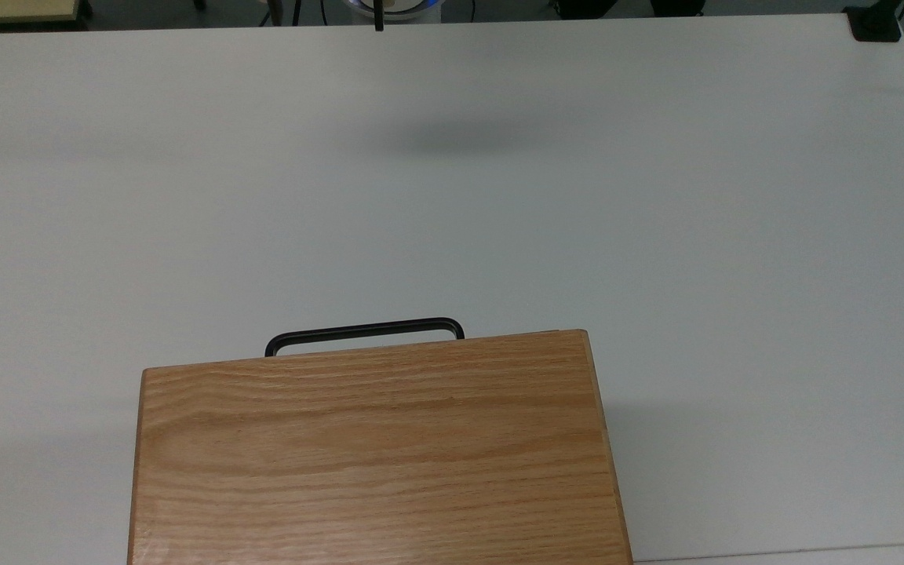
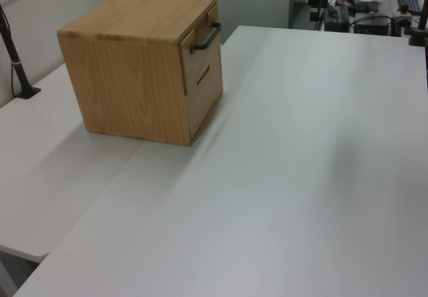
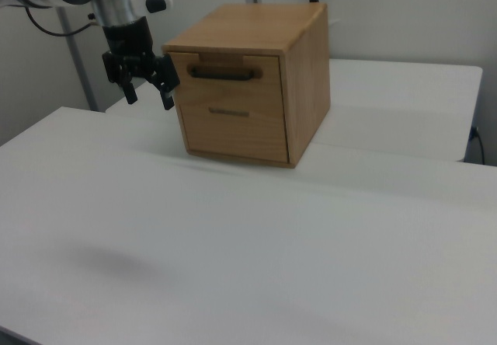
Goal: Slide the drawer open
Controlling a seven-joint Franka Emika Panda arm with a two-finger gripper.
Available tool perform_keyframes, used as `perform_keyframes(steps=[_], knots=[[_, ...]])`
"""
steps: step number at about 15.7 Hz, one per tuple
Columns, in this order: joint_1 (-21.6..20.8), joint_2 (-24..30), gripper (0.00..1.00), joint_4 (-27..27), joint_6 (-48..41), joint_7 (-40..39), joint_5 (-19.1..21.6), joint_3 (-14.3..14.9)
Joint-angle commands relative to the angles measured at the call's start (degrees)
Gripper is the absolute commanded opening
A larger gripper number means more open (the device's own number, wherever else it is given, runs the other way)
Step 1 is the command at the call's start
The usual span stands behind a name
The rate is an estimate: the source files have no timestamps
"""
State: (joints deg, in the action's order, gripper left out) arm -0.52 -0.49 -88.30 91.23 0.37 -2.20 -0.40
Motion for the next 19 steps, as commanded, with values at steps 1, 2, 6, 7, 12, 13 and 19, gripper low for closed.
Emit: perform_keyframes(steps=[1, 2, 6, 7, 12, 13, 19], knots=[[-0.8, 0.6, 1.0, -1.1, 1.0, -0.6, 0.5, 0.7], [-0.8, 0.6, 1.0, -1.1, 1.0, -0.5, 0.5, 0.7], [-0.8, 0.6, 1.0, -1.1, 0.9, -0.5, 0.5, 0.7], [-0.8, 0.6, 1.0, -1.1, 0.9, -0.5, 0.5, 0.7], [-0.6, 0.6, 1.0, -1.2, 1.0, -0.4, 0.6, 0.7], [-0.6, 0.6, 1.0, -1.3, 1.1, -0.3, 0.6, 0.7], [-0.2, -0.4, 1.0, -1.4, 8.8, 7.9, 3.4, 0.7]])
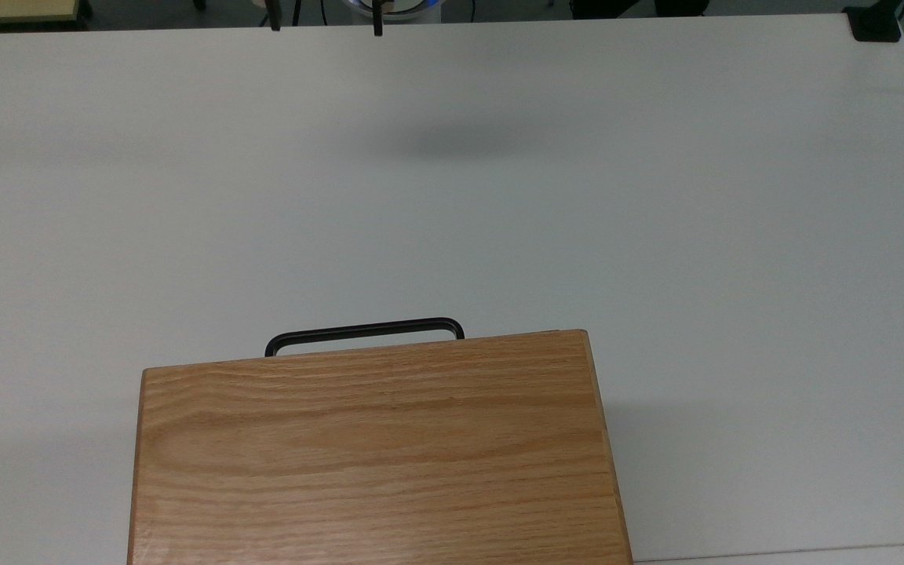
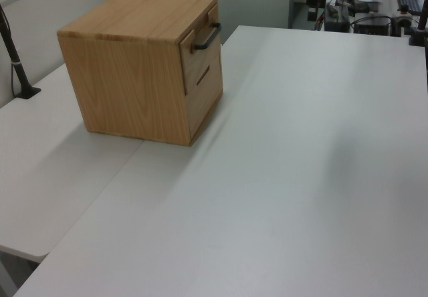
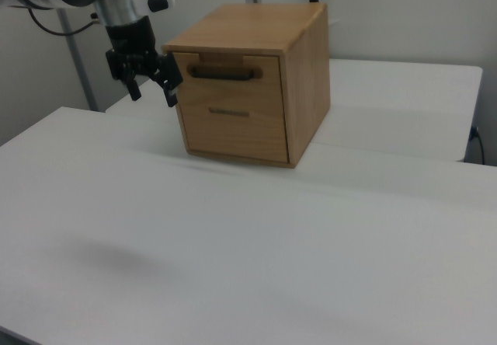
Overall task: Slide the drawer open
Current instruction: 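Lower the open gripper toward the black bar handle of the drawer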
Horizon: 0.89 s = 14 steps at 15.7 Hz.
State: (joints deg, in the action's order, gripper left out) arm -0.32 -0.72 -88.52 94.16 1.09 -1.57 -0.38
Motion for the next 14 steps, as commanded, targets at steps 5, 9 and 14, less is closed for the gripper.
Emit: perform_keyframes(steps=[5, 9, 14], knots=[[-0.7, -4.4, 1.0, -0.7, 20.4, 36.6, 3.4, 0.6], [-0.7, -8.9, 1.0, 0.5, 33.3, 48.2, 8.3, 0.6], [-0.8, -16.2, 1.0, 1.5, 48.1, 61.3, 8.4, 0.6]])
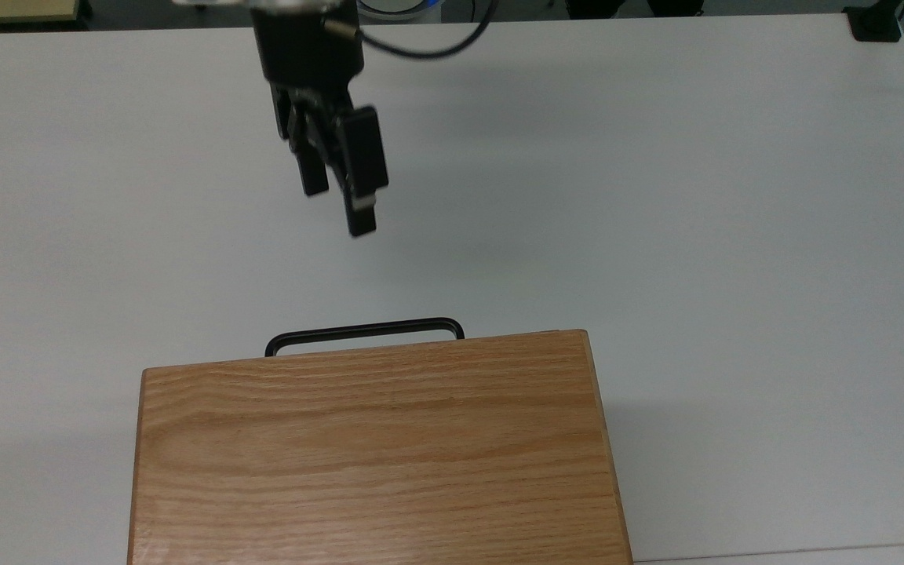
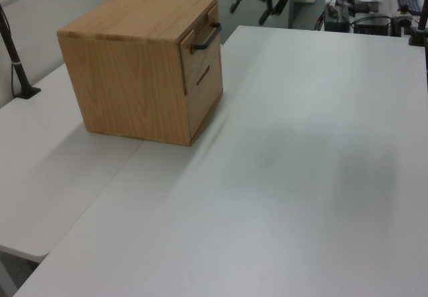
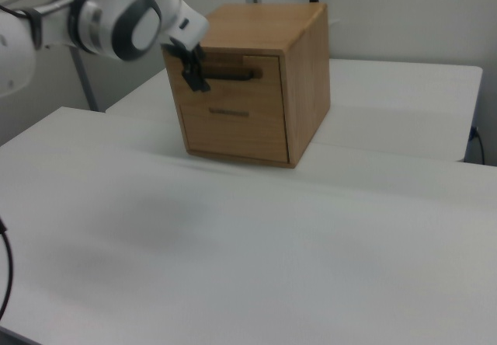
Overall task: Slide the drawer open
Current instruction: 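Lower the open gripper toward the black bar handle of the drawer, then close the gripper around the black drawer handle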
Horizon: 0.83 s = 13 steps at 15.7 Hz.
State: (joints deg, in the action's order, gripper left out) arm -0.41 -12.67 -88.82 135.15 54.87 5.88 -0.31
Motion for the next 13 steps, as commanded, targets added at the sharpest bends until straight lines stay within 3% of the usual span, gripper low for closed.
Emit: perform_keyframes(steps=[1, 2, 5, 6, 7, 9, 13], knots=[[-0.7, -5.7, 0.98, 2.3, 8.2, 8.9, 1.0, 0.6], [-0.7, -7.0, 0.92, 3.1, 9.2, 9.8, 1.0, 0.6], [-0.8, -9.4, 0.9, 4.6, 12.6, 12.3, 1.0, 0.5], [-0.8, -9.9, 0.86, 4.6, 12.8, 12.5, 0.9, 0.4], [-0.9, -10.1, 0.75, 4.6, 12.9, 12.5, 0.8, 0.2], [-1.0, -10.8, 0.73, 4.6, 13.0, 12.5, 0.7, 0.0], [-1.6, -11.2, 0.56, 4.6, 14.0, 12.5, 0.5, -0.1]])
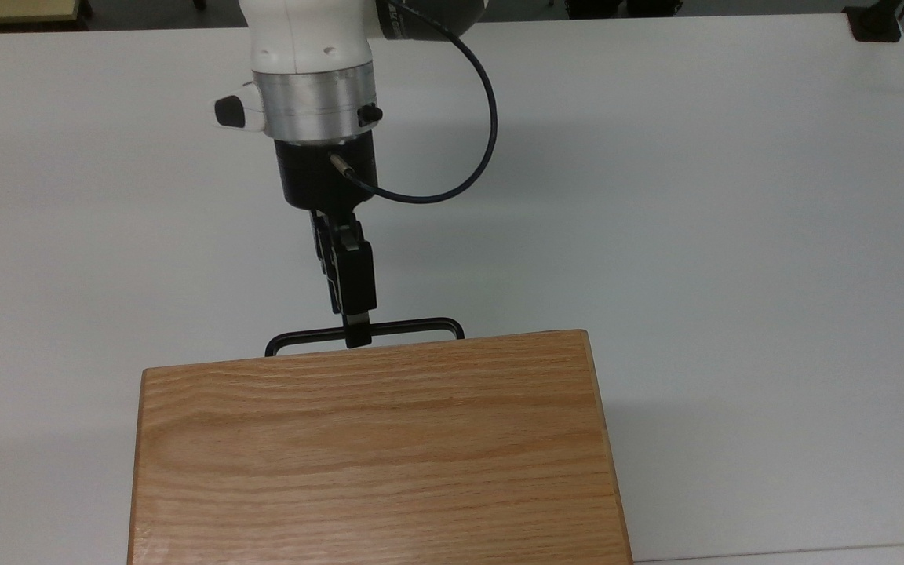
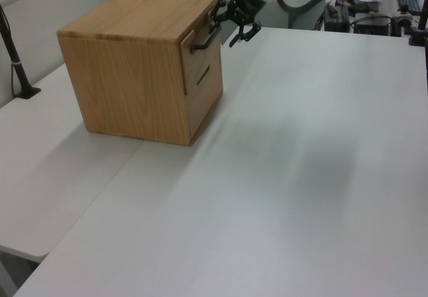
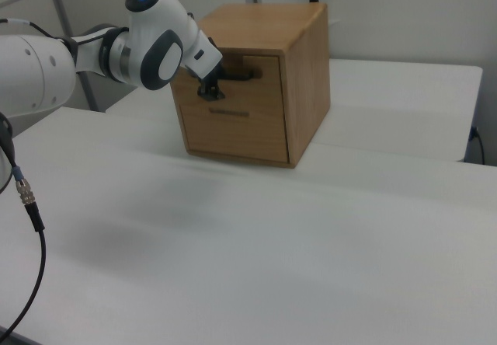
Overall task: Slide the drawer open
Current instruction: 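Close the gripper around the black drawer handle, then pull the handle straight out, sliding the drawer out of the cabinet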
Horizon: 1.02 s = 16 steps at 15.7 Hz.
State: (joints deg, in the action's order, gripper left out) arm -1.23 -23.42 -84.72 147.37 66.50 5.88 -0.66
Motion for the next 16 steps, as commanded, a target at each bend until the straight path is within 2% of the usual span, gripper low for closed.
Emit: perform_keyframes(steps=[1, 3, 6, 9, 13, 16], knots=[[-0.9, -0.5, 0.48, 0.5, 1.9, 0.9, 0.5, 0.2], [-0.9, -0.5, 0.4, 0.5, 2.0, 0.9, 0.4, 0.2], [-0.9, -0.4, 0.17, 0.3, 1.9, 0.8, 0.2, 0.3], [-0.5, 0.8, 0.05, -0.1, 1.6, 0.3, -1.2, 0.2], [-0.3, 7.3, 0.04, -6.5, -0.3, -2.2, -2.3, 0.2], [0.1, 13.1, 0.04, -11.7, -7.4, -6.7, -2.3, 0.2]])
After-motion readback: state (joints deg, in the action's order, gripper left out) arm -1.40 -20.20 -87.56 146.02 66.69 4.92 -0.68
